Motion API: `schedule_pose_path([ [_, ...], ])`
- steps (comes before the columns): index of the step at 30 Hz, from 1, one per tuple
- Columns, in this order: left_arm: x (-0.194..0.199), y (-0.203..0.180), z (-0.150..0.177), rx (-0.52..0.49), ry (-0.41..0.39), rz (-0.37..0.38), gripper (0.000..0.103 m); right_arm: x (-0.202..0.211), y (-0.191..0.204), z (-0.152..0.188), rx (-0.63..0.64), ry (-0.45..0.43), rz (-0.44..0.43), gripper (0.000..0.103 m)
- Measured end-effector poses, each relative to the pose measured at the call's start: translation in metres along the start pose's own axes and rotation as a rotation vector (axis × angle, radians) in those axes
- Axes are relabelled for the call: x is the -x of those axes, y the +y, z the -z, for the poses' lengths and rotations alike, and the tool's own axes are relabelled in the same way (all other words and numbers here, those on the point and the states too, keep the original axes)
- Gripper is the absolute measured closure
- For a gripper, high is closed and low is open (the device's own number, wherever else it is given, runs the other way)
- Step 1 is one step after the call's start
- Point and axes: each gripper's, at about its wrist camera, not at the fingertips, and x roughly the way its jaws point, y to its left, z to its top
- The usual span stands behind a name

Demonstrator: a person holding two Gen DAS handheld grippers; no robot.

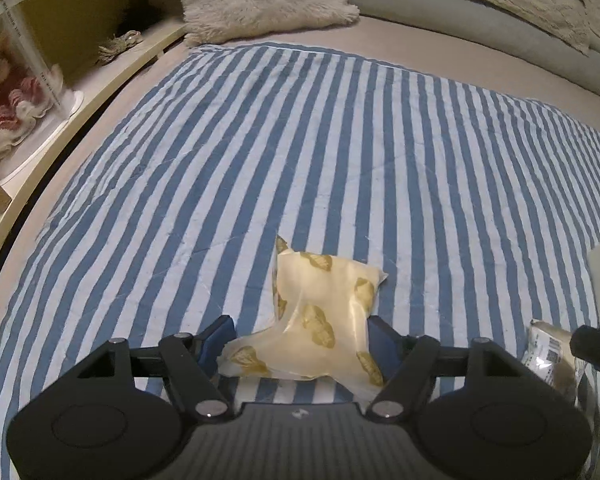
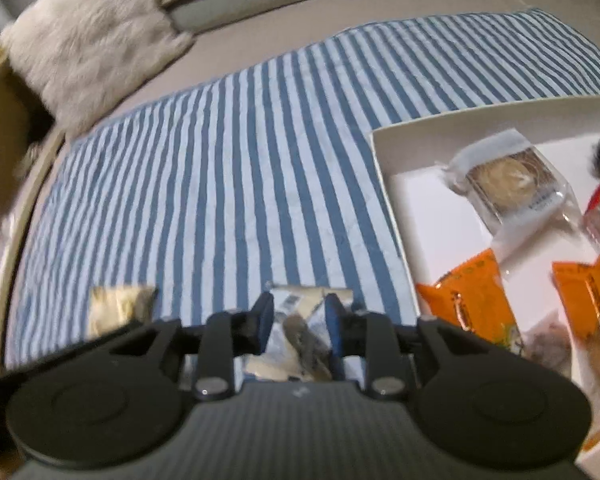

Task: Organize snacks
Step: 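Grasp the cream leaf-printed pouch with the left tool while the right tool grasps the white barcode packet, then lift both packets and carry them over the white tray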

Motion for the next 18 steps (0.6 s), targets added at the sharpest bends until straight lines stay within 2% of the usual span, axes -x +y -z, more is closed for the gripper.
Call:
schedule_pose_path([
  [3, -0.001, 0.001, 0.001, -0.011, -0.008, 0.005, 0.027, -0.003, 0.004, -0.001, -0.033, 0.019, 0.003, 0.045],
  [8, -0.003, -0.004, 0.006, -0.026, -0.024, 0.004, 0.026, -0.017, 0.003, 0.005, -0.100, 0.066, 0.021, 0.039],
  [13, -0.007, -0.003, 0.006, -0.028, -0.030, 0.019, 0.025, -0.032, 0.017, 0.011, -0.042, 0.060, 0.069, 0.035],
  [15, -0.009, 0.003, 0.006, 0.003, -0.021, 0.046, 0.026, -0.040, 0.023, 0.017, -0.005, 0.067, 0.092, 0.035],
  [18, -0.009, 0.008, 0.004, 0.026, -0.022, 0.066, 0.032, -0.047, 0.023, 0.017, 0.025, 0.080, 0.096, 0.042],
])
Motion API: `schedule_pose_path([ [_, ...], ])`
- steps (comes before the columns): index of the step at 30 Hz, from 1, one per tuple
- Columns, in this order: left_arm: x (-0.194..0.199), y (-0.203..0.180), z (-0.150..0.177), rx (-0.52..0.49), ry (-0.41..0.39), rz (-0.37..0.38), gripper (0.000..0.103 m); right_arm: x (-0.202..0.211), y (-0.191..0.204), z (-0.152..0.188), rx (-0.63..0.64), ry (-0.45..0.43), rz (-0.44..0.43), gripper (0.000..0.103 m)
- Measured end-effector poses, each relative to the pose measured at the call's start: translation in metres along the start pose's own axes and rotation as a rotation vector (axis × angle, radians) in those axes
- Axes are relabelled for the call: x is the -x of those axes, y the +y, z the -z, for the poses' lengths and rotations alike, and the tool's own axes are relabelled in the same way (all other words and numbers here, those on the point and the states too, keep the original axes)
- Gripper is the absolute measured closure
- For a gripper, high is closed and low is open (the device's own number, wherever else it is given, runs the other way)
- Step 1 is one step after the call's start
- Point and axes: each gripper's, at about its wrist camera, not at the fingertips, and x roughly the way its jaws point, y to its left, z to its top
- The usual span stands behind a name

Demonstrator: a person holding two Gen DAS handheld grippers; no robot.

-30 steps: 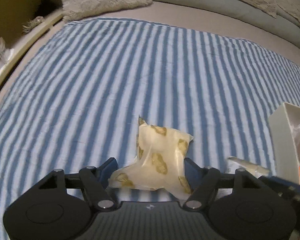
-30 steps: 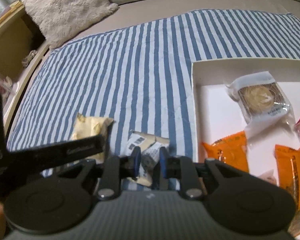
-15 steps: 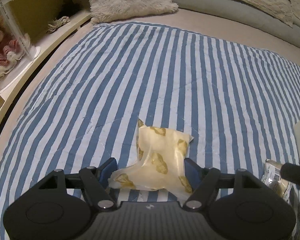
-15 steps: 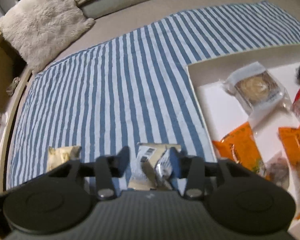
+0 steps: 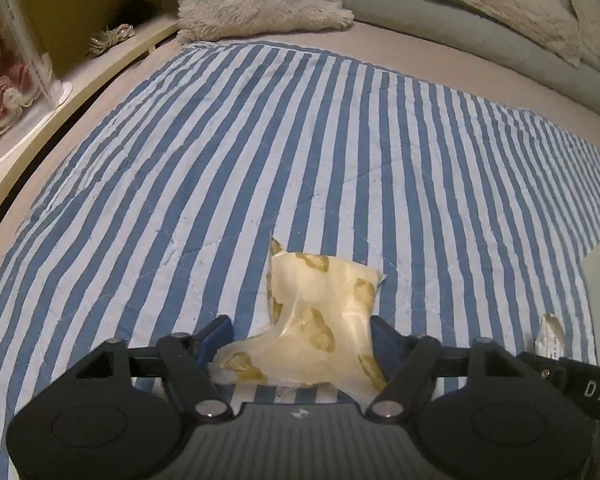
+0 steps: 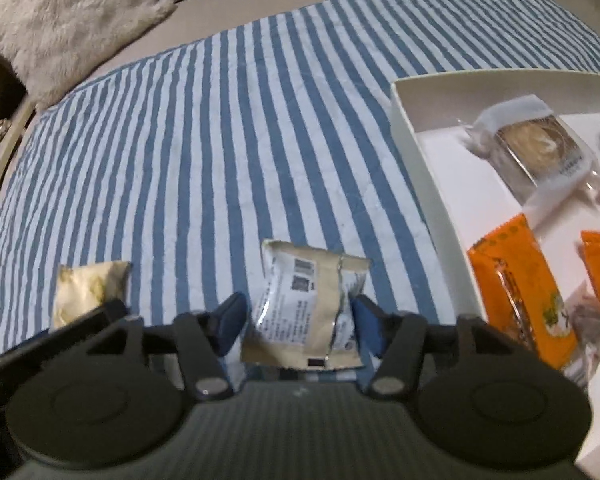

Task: Organize snacks
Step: 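Lift both packets and carry them over the white tray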

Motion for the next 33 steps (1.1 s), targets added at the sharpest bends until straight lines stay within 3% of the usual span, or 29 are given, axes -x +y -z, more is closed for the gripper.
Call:
schedule_pose_path([
  [8, 0.022, 0.003, 0.000, -0.003, -0.027, 0.002, 0.045, 0.016, -0.001, -0.003, 0.080, -0.046, -0.061, 0.046],
  [13, 0.052, 0.006, 0.003, 0.004, -0.068, 0.041, 0.052, 0.041, -0.004, -0.001, 0.116, -0.104, -0.103, 0.046],
  [16, 0.070, 0.006, 0.007, 0.010, -0.088, 0.067, 0.062, 0.057, -0.011, 0.000, 0.129, -0.121, -0.140, 0.046],
  [17, 0.076, 0.006, 0.008, 0.012, -0.093, 0.075, 0.077, 0.064, -0.015, 0.002, 0.136, -0.128, -0.145, 0.046],
  [18, 0.082, 0.006, 0.010, 0.011, -0.098, 0.075, 0.084, 0.069, -0.017, 0.002, 0.144, -0.136, -0.148, 0.046],
  [22, 0.100, 0.001, 0.015, -0.011, -0.115, 0.093, 0.084, 0.091, -0.032, 0.007, 0.173, -0.168, -0.157, 0.046],
  [23, 0.101, 0.001, 0.016, -0.013, -0.114, 0.105, 0.082, 0.096, -0.035, 0.011, 0.177, -0.170, -0.158, 0.046],
  [27, 0.098, 0.002, 0.022, 0.003, -0.084, 0.100, 0.038, 0.111, -0.045, 0.017, 0.192, -0.173, -0.167, 0.046],
  [30, 0.088, 0.005, 0.024, 0.026, -0.048, 0.083, 0.027, 0.112, -0.054, 0.018, 0.217, -0.178, -0.161, 0.046],
  [33, 0.073, 0.005, 0.026, 0.046, 0.005, 0.069, 0.026, 0.115, -0.059, 0.017, 0.221, -0.176, -0.162, 0.046],
])
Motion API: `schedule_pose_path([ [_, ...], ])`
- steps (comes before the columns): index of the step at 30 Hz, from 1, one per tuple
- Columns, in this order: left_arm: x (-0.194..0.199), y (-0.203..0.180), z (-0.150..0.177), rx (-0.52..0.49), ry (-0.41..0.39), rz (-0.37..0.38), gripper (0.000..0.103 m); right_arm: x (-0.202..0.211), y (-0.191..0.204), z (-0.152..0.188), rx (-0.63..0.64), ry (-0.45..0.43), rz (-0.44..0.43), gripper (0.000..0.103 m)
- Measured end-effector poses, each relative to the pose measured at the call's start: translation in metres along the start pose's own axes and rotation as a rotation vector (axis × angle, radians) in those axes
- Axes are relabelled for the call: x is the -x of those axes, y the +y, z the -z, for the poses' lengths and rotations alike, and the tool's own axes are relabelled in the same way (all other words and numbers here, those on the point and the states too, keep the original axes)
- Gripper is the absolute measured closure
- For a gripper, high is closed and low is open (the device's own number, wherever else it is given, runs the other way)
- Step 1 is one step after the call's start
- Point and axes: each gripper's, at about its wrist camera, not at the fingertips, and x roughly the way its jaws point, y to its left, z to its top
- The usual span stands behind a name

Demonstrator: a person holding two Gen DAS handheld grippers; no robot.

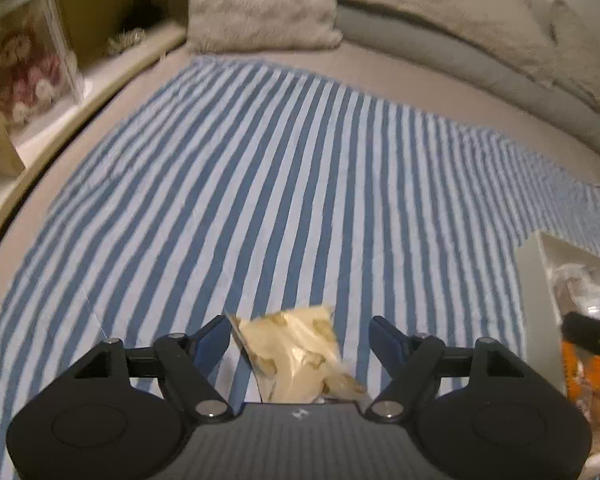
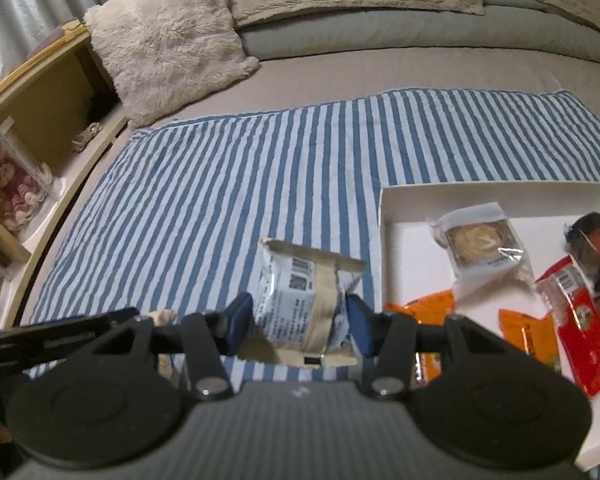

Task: Organize snacks
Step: 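Lift both packets and carry them over the white tray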

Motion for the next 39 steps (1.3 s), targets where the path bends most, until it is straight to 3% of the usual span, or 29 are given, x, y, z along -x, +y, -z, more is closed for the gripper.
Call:
schedule_pose_path([
  [5, -0.024, -0.001, 0.002, 0.007, 0.058, -0.038, 0.028, 0.002, 0.000, -0.001, 0.010, -0.005, -0.003, 0.046],
  [9, -0.037, -0.001, 0.004, 0.018, 0.105, -0.047, 0.047, 0.000, -0.001, -0.001, 0.008, -0.001, 0.000, 0.046],
  [13, -0.031, -0.005, -0.001, -0.002, 0.067, -0.047, 0.053, -0.002, 0.002, -0.003, 0.013, -0.001, -0.004, 0.046],
  [27, 0.047, -0.031, 0.002, -0.096, -0.108, 0.018, 0.053, 0.026, -0.005, 0.004, 0.079, -0.040, -0.023, 0.046],
  [39, 0.086, -0.079, 0.013, -0.112, -0.183, 0.140, 0.053, 0.079, -0.064, 0.014, 0.044, -0.109, 0.010, 0.046],
])
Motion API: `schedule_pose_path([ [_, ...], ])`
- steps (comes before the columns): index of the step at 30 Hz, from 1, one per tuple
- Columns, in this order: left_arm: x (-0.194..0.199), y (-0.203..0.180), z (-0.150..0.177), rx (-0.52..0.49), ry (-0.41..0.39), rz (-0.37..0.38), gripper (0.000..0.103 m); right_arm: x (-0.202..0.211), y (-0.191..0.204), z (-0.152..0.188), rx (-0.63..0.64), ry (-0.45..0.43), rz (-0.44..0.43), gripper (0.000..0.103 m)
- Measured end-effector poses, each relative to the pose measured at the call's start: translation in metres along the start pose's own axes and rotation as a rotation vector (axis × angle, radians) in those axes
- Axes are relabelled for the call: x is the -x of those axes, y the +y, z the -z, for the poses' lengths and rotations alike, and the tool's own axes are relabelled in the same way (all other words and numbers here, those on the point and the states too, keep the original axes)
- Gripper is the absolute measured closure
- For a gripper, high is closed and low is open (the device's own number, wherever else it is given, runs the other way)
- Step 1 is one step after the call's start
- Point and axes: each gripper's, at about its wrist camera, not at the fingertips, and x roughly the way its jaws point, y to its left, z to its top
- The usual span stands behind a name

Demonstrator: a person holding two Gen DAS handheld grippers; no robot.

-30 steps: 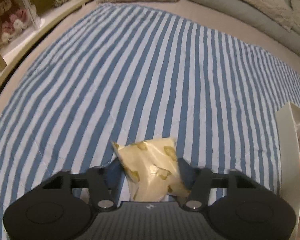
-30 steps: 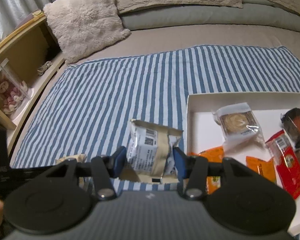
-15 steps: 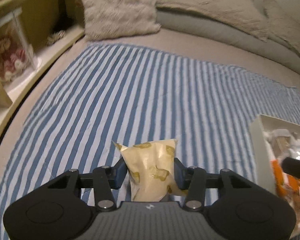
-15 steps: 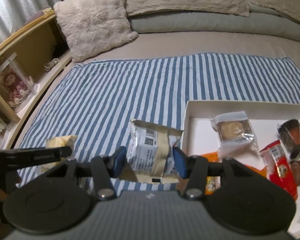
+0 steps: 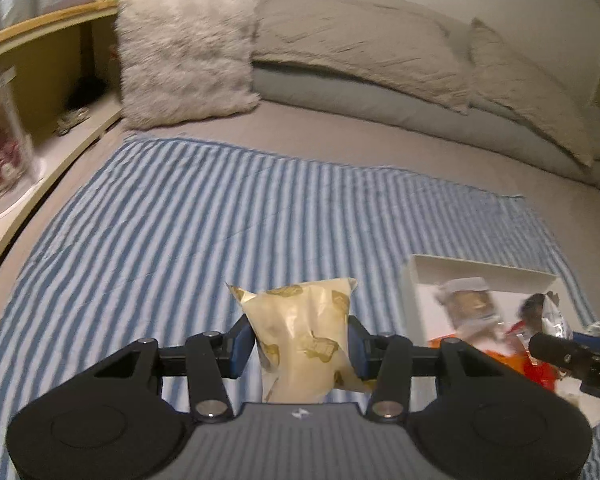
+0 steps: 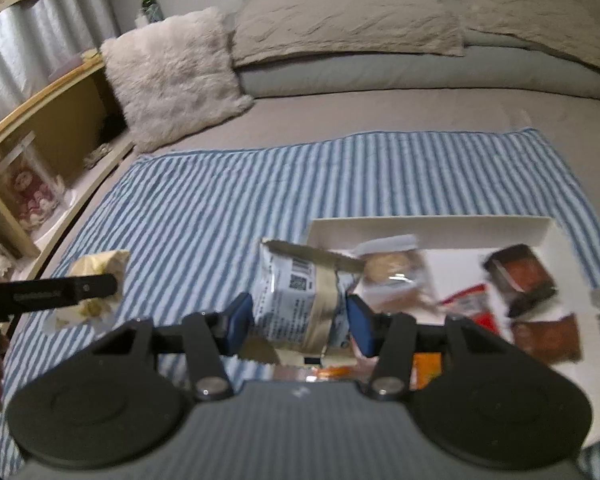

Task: Organize snacks
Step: 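Lift both packets and carry them over the white tray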

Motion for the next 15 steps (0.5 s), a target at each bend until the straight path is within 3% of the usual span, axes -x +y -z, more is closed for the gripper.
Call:
schedule_pose_path([
  [15, -0.026, -0.089, 0.003, -0.109, 0.024, 0.097, 0.053, 0.042, -0.102, 0.025, -0.104, -0.021, 0.125, 0.046],
])
